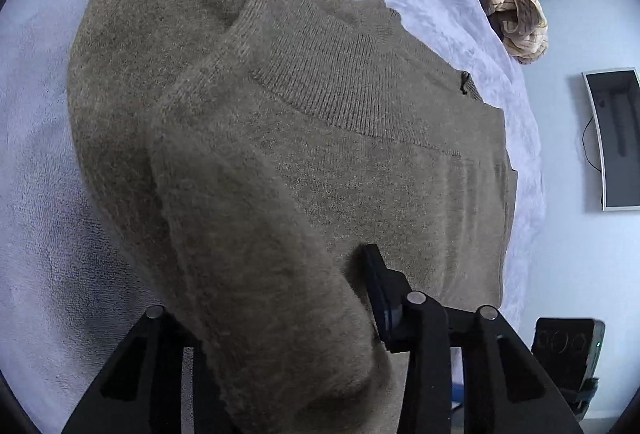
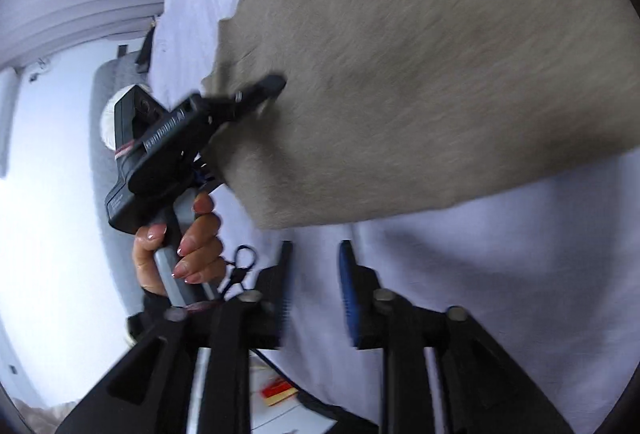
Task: Fold small clothes
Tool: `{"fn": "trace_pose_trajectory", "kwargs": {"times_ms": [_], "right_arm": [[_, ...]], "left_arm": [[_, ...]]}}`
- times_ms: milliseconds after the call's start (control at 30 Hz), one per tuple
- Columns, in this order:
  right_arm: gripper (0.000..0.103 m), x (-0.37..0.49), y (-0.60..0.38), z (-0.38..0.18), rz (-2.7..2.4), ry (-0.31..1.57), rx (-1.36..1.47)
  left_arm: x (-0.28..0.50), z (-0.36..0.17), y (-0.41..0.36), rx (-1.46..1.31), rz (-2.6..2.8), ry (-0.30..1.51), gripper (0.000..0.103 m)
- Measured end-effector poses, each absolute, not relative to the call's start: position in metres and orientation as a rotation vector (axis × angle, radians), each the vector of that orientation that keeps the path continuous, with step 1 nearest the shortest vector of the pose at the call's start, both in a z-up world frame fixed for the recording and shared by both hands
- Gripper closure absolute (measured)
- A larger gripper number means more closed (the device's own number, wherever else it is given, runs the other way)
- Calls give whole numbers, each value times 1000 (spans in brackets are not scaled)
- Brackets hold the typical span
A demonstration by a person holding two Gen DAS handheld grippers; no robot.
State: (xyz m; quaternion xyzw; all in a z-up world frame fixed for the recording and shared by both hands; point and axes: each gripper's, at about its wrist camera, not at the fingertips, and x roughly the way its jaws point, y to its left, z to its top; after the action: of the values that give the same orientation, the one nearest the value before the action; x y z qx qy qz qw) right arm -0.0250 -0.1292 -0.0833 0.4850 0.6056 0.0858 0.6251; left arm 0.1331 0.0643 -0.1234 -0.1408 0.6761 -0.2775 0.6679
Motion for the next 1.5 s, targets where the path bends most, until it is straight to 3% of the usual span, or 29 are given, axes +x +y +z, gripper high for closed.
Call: {"fn": "trace_pose_trajectory", "kwargs": {"times_ms": [67,100,133,167,467,633,733,800,1000,1067,1133,1333,1367,1433,1500], "right_arm": [[56,-13,-146,-74,141,1318,1060],[64,-5,-153,-69,125,1277,1032],[90,4,-158,-65,106,1251,997],[97,17,-161,-62,66,1235,933],[102,51,-163,-115,65,1328,705],[102,40,-188,-111,136,1308,861],[101,16,-218,-101,138,1269,964],[93,-8,-243,-90,105,1221,995],[93,-69,-311,-91,25,1116,1188],[93,-79,-320,-100,7,1122,1228],[93,-87,-323,-110,17,1113,1285],[93,-105,-338,-119,60,1025,1411],[88,-115,-350,-119,51,990,1446],[78,-114,-349,-126,39,914,1541],[52,-118,-359,-133,58,816,1673]], "left_arm": [[132,-120,65,-303,-614,1509,69],[130,-116,64,-284,-604,1489,71],[130,-111,65,-263,-595,1470,73],[128,-107,63,-235,-588,1450,74],[111,-47,32,-51,-614,1272,76],[94,-5,-17,96,-667,1157,76],[83,16,-51,190,-726,1111,76],[74,23,-86,278,-776,1083,76],[40,-3,-184,523,-891,1083,76],[28,-18,-203,610,-869,1082,70],[20,-24,-212,622,-861,1088,56],[18,3,-200,464,-916,1082,53],[18,9,-194,438,-906,1066,52],[25,20,-174,349,-866,1037,17],[37,27,-148,267,-794,1005,16]]}}
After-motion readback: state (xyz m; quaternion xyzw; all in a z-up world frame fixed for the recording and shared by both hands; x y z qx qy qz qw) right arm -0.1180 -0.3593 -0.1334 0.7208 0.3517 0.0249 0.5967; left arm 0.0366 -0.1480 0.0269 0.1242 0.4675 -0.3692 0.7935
